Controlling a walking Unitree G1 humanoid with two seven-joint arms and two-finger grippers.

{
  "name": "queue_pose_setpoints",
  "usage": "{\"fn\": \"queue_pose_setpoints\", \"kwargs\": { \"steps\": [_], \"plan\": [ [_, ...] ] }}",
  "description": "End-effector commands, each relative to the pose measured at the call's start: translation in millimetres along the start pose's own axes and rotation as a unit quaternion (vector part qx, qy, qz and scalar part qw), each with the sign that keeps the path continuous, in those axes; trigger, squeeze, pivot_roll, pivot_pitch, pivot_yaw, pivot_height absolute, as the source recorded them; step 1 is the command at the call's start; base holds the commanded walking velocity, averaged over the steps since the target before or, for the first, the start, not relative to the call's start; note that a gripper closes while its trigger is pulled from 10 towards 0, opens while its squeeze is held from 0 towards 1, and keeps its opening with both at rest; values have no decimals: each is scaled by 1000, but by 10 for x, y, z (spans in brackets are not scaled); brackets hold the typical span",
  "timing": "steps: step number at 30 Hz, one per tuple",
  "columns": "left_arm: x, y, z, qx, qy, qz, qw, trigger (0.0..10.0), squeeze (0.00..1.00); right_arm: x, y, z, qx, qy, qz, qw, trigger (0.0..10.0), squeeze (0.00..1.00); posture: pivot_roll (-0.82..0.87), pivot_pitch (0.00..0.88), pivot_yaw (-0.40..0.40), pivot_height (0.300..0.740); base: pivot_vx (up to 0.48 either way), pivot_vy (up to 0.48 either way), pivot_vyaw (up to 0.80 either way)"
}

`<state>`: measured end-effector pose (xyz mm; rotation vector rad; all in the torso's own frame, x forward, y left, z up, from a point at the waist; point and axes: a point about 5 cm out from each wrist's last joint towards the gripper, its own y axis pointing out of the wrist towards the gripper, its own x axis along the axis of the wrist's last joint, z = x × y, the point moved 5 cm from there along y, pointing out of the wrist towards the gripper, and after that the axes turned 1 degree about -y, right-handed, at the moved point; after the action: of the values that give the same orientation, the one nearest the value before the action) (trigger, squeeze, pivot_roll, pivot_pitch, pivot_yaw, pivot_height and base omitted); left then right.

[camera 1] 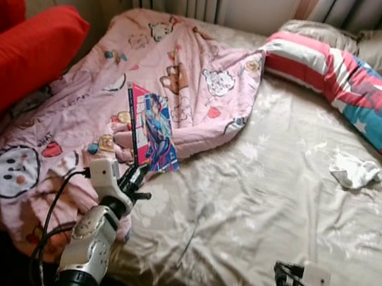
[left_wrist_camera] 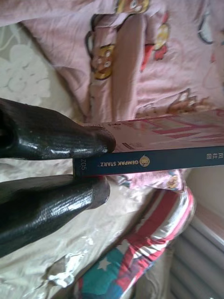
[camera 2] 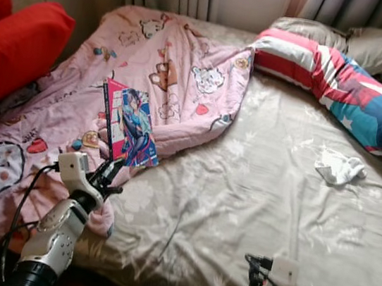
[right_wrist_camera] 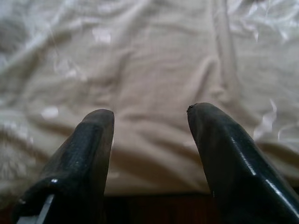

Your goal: Clean up the room

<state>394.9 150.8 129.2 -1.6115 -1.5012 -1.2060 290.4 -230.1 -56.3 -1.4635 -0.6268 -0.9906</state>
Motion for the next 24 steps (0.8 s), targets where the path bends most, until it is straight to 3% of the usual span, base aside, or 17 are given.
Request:
{"fn": "queue_pose_setpoints", "kwargs": {
  "steps": [1,9,10,14,24],
  "plan": [
    [68,18,14,-3,11,-16,1000,10000,0,-245,-70,-57,-11,-3,43,999,10000,0,-43,121,-18,740,0,0,0],
    [-129,-41,117,11,47,22,999,10000,0,-402,-108,-30,-12,1,77,997,10000,0,-42,112,-10,740,0,0,0],
    [-210,-84,191,20,80,39,996,10000,0,-423,-111,-16,-12,1,83,996,10000,0,-40,107,-7,740,0,0,0],
    [-264,-151,363,52,97,51,993,10000,0,-399,-96,-3,-11,3,82,997,10000,0,-40,102,-5,740,0,0,0],
    [-279,-156,400,61,105,49,991,10000,0,-404,-92,-16,-8,0,91,996,10000,0,-34,77,-12,740,0,0,0]
  ]
}}
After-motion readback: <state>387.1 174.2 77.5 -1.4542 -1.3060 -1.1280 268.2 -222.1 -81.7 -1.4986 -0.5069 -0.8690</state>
